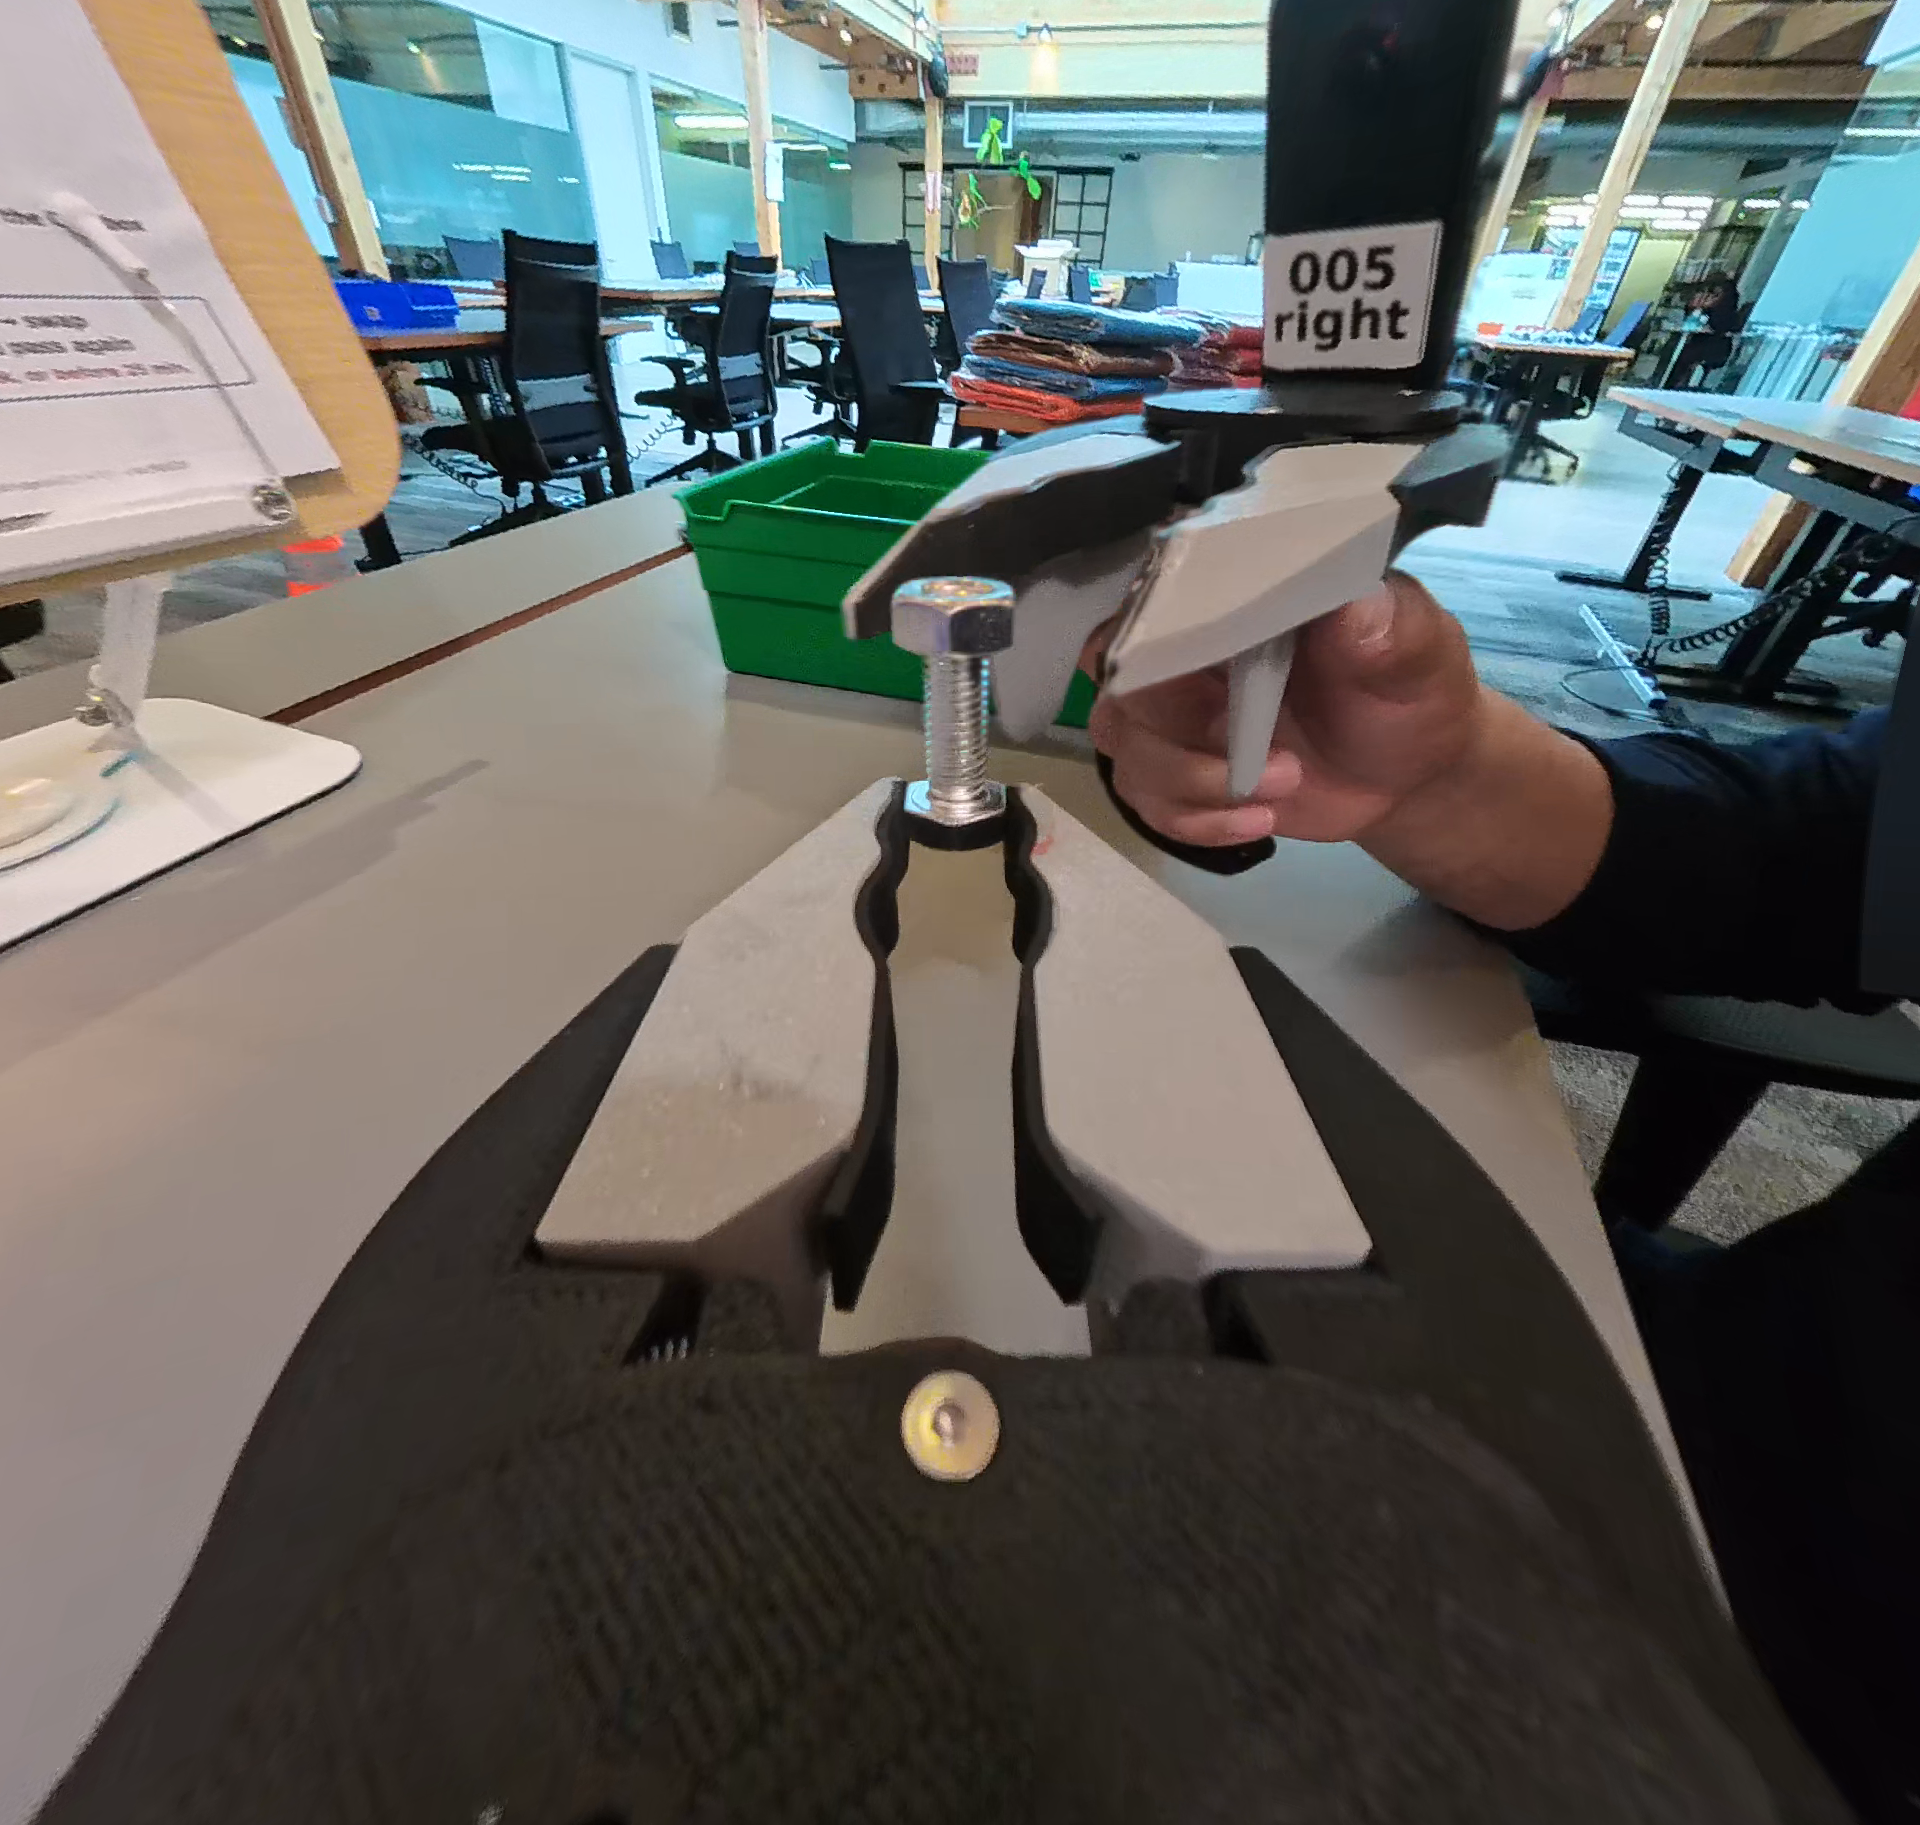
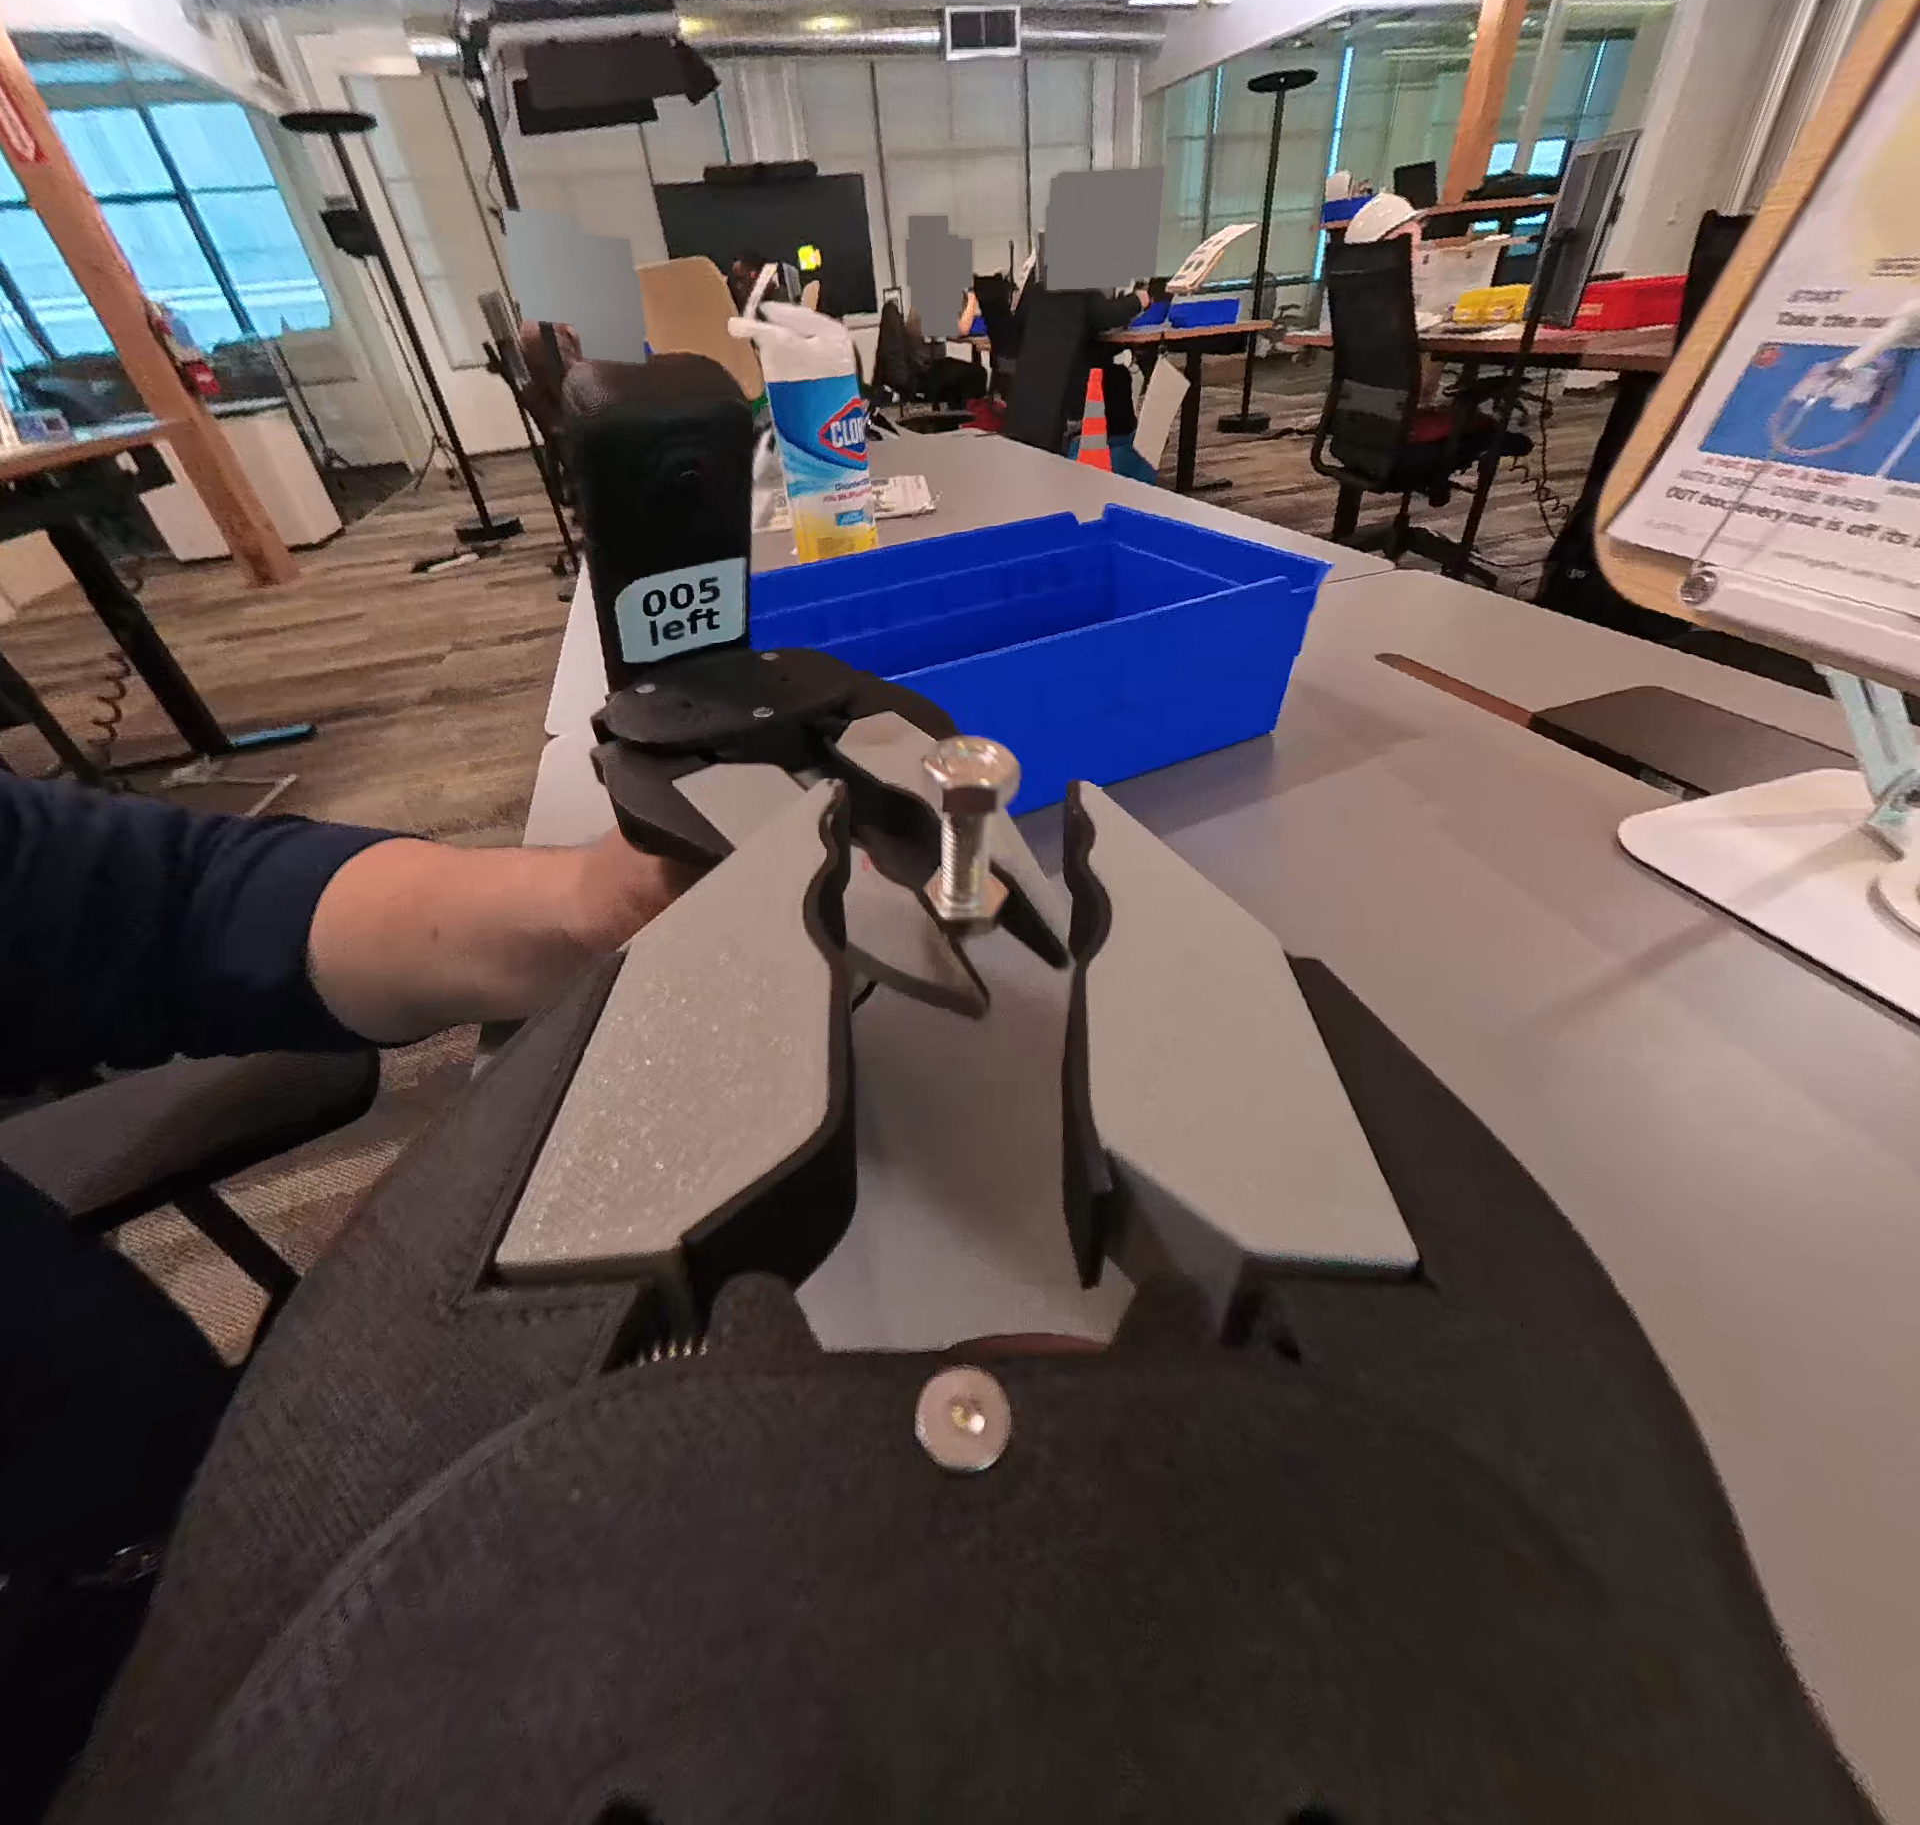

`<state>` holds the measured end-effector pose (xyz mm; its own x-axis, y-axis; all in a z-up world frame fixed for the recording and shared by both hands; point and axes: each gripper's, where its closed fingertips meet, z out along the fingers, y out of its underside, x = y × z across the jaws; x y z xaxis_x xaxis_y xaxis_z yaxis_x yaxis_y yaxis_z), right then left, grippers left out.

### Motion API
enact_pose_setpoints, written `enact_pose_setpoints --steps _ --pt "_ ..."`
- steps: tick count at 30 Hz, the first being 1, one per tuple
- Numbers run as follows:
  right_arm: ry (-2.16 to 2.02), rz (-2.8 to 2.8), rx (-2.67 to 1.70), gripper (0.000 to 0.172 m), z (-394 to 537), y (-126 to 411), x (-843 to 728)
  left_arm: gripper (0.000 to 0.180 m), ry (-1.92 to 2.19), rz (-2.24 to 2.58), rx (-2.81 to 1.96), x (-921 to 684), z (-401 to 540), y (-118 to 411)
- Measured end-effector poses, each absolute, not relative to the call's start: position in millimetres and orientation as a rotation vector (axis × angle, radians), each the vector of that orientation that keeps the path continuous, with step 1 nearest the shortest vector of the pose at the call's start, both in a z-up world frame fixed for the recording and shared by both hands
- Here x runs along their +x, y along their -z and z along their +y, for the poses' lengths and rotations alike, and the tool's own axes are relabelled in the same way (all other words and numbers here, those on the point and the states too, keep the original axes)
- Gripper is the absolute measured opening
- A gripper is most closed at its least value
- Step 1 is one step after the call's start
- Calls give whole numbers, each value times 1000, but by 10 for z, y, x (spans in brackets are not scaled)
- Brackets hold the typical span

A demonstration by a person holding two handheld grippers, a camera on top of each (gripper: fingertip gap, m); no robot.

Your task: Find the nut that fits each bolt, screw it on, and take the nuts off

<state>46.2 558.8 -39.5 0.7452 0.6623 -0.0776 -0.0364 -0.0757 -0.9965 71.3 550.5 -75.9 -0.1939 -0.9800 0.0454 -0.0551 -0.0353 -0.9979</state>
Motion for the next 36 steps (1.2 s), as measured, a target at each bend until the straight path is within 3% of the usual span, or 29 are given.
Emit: enact_pose_setpoints --steps 4,8,17,23,32,36 --pt "-691 -526 -1525 33 5556 357 394 16 1346 1382 -1175 721 5495 764" --pt "-715 -554 -1553 48 5613 399 186 16 1333 1434 -1158 778 5381 828" --pt "-683 -507 -1527 31 5556 351 481 16 1346 1390 -1192 746 5494 810" --pt "-663 -592 -1565 48 5604 444 200 16 1323 1446 -1164 786 5373 858" --pt "-661 -535 -1543 28 5566 389 454 16 1308 1419 -1181 757 5464 843" --pt "-690 -600 -1567 43 5592 454 202 16 1305 1467 -1156 788 5354 874"
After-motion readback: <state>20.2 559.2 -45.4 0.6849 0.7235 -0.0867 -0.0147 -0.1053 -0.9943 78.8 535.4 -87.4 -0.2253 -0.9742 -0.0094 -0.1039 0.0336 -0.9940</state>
